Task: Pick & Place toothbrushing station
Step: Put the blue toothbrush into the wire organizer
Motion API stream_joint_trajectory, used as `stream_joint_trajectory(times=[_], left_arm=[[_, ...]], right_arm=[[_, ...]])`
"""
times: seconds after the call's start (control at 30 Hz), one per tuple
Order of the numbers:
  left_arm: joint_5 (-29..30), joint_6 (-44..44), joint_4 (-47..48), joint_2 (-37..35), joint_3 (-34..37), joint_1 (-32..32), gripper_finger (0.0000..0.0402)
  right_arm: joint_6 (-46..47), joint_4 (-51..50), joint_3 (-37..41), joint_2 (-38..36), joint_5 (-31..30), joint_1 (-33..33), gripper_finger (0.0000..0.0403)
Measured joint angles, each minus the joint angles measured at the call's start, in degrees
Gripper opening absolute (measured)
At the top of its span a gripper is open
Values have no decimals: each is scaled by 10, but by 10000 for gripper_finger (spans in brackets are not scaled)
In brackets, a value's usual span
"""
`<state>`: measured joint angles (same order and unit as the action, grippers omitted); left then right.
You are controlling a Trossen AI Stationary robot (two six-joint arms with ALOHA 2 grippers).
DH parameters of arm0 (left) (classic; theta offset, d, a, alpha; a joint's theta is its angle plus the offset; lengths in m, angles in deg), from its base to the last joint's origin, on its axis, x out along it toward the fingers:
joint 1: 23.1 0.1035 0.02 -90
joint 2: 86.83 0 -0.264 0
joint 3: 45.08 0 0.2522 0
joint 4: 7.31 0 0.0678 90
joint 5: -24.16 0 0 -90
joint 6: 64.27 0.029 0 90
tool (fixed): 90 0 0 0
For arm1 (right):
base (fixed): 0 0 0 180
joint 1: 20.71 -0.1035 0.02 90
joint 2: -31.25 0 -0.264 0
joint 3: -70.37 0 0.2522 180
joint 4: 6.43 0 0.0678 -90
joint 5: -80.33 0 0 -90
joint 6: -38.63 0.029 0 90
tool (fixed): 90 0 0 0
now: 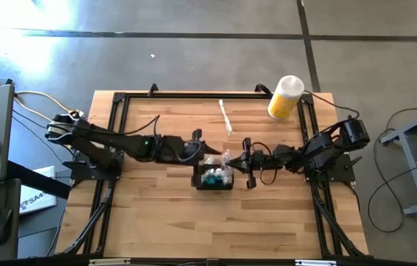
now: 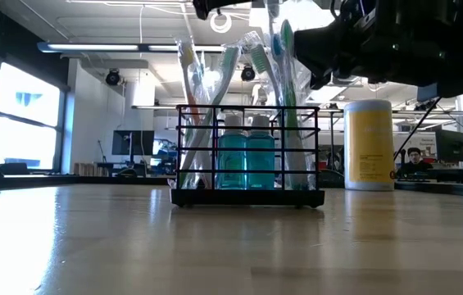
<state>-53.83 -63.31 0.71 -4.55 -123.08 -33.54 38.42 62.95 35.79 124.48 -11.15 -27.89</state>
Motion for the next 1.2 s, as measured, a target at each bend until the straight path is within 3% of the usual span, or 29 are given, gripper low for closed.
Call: stream_joint_trajectory(times=[0.13,0.5,0.73,1.2], left_arm=[[-40,-8,-10,3,0,12,177],[-45,-13,-37,40,1,19,177],[-46,-13,-46,58,0,19,177],[-46,-14,-48,58,1,18,177]], right_arm=[[0,-17,0,0,0,0,3],[-11,-67,0,0,-3,-16,3],[15,-99,0,0,-105,-29,3],[4,-156,0,-31,-130,-53,3]])
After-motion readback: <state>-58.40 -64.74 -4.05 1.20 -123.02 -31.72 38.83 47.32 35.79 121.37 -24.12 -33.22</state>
